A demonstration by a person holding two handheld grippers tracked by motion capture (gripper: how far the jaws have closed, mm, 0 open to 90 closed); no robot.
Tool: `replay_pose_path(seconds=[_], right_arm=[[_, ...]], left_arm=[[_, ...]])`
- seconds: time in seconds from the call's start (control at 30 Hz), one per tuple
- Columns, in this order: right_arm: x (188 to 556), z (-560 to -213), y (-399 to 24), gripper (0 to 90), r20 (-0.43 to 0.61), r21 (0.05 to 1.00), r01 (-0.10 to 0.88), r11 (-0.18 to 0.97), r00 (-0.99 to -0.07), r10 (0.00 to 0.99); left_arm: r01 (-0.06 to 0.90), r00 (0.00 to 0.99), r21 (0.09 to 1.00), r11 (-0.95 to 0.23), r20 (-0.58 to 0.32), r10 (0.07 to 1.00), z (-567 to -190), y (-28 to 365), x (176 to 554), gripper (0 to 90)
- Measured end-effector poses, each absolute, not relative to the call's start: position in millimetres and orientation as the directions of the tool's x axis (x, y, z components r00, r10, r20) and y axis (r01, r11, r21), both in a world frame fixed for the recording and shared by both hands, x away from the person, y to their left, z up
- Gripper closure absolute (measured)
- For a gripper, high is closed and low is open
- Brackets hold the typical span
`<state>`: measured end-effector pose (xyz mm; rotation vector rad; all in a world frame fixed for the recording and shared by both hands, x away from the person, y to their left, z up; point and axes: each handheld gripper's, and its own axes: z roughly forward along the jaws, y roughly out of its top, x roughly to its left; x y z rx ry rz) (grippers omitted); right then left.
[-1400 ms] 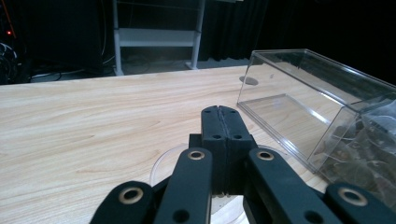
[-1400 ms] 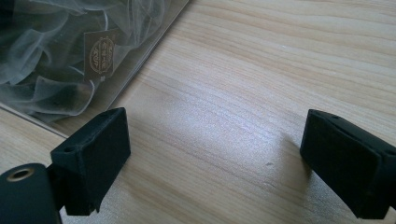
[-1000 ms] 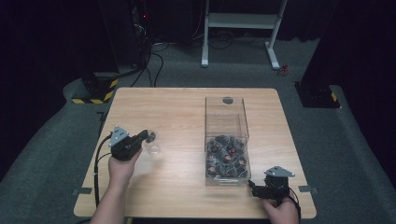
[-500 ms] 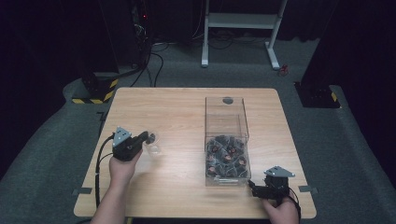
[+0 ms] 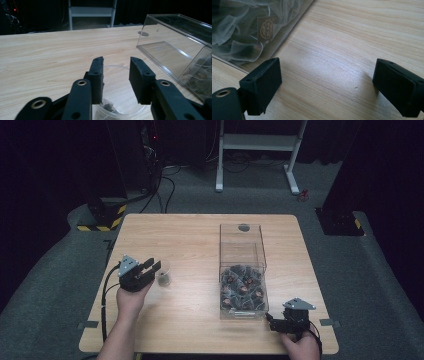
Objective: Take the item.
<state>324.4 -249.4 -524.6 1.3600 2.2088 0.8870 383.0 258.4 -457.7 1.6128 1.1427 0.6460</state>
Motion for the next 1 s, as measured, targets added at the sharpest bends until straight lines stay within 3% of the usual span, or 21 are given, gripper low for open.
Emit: replay_pose_path(seconds=[0.53, 1.0], right_arm=[[324.4, -524.7, -249.5, 8.2, -0.007, 0.694, 0.641, 0.327, -0.448, 0.894], [324.4, -524.6, -249.5, 8.2, -0.006, 0.694, 0.642, 0.326, -0.448, 0.894]], left_arm=[[0.364, 0.423, 0.931, -0.041, -0.126, 0.897, -453.3, 253.2, 378.1, 42.7], [0.391, 0.395, 0.919, -0.055, -0.114, 0.912, -452.0, 248.7, 376.0, 15.5]])
